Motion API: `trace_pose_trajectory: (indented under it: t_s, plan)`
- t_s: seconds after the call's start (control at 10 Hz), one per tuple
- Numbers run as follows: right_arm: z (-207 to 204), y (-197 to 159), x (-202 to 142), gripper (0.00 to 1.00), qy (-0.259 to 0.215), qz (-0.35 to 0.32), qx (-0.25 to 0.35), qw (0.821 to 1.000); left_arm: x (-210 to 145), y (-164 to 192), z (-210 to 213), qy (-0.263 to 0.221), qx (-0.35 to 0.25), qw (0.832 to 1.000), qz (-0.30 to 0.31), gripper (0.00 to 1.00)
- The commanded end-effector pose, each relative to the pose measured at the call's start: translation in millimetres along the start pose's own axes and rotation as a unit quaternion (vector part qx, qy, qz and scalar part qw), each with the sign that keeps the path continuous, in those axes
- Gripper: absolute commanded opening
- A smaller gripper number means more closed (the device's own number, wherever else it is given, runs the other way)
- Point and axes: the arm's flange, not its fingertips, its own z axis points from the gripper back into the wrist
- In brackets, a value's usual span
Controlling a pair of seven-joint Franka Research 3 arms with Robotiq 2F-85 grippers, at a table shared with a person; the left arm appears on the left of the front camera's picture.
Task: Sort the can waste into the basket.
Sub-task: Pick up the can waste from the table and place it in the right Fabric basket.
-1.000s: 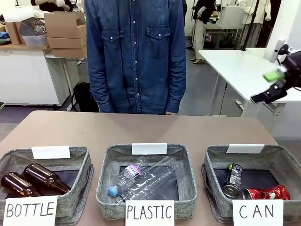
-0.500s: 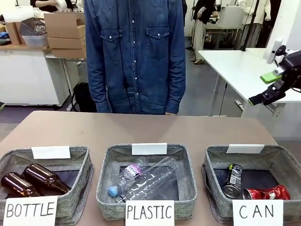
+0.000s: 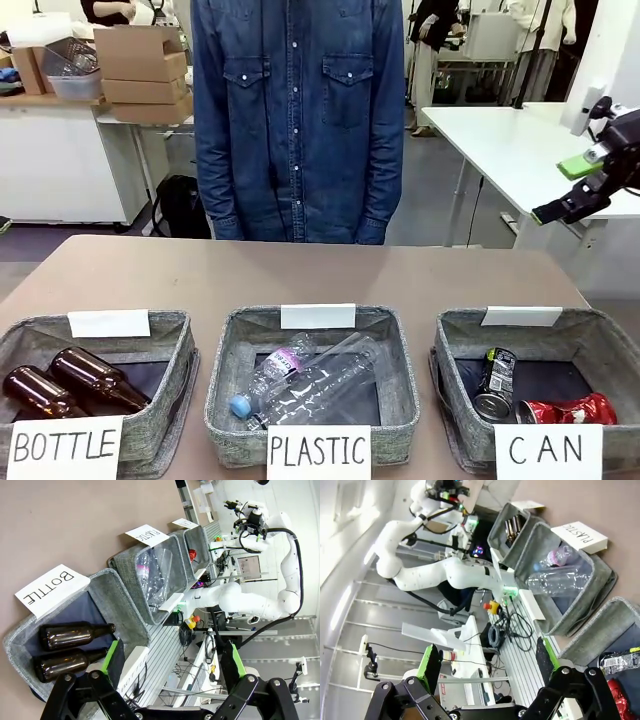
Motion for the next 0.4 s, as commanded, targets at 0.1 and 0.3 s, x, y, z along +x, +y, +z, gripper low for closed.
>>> trace_pose_trajectory:
  t_s: [0.1, 0.3]
  plan:
    - [3.1, 1.0, 1.0, 1.00, 0.006, 0.008, -0.001, 1.000, -1.9, -2.4, -0.1, 0.001, 0.003, 1.000, 0.002, 1.00]
    - [3.1, 1.0, 1.0, 1.00, 0.006, 0.008, -0.001, 1.000, -1.9, -2.4, -0.1, 0.001, 0.003, 1.000, 0.002, 1.00]
